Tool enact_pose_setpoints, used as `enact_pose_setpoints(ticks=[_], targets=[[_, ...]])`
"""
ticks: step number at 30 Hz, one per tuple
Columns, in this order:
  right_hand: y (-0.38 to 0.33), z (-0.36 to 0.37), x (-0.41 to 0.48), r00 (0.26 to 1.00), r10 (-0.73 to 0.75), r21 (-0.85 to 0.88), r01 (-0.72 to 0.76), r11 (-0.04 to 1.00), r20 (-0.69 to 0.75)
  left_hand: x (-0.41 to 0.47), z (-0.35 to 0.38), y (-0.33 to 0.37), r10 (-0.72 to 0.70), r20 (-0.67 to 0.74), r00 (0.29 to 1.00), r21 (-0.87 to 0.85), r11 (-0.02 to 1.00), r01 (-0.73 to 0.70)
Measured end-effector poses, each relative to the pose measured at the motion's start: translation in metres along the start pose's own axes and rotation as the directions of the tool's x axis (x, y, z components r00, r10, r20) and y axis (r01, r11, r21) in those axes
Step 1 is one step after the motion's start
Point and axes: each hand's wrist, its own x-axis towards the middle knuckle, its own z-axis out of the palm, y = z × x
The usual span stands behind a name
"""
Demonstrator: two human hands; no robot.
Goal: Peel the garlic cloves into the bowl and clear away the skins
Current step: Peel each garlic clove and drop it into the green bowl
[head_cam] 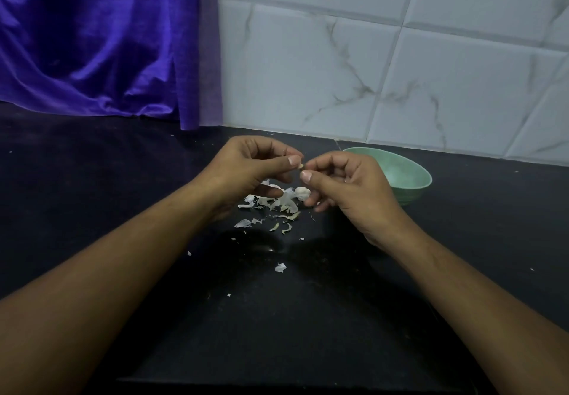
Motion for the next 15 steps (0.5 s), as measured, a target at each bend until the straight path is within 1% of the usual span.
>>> enact_pose_setpoints(ticks=[3, 8, 15], targets=[[-0.0006, 0.0006, -0.0004, 1.000, -0.005, -0.002, 0.005, 1.000, -0.003, 0.0001, 0.0005, -0.0004, -0.011, 0.021, 1.000, 0.014, 1.000, 0.011], [-0.0017, 0.0003, -0.0010, 1.000, -0.004, -0.016, 0.004, 1.000, 0.000, 0.0003, -0.0013, 0.0000, -0.026, 0.000, 1.000, 0.043, 0.999, 0.026], [-0.0029, 0.0004, -0.0023, 0.999, 0.048, -0.013, -0.047, 0.999, 0.026, -0.0003, -0.0005, -0.0010, 0.005, 0.005, 1.000, 0.110, 0.994, -0.006]])
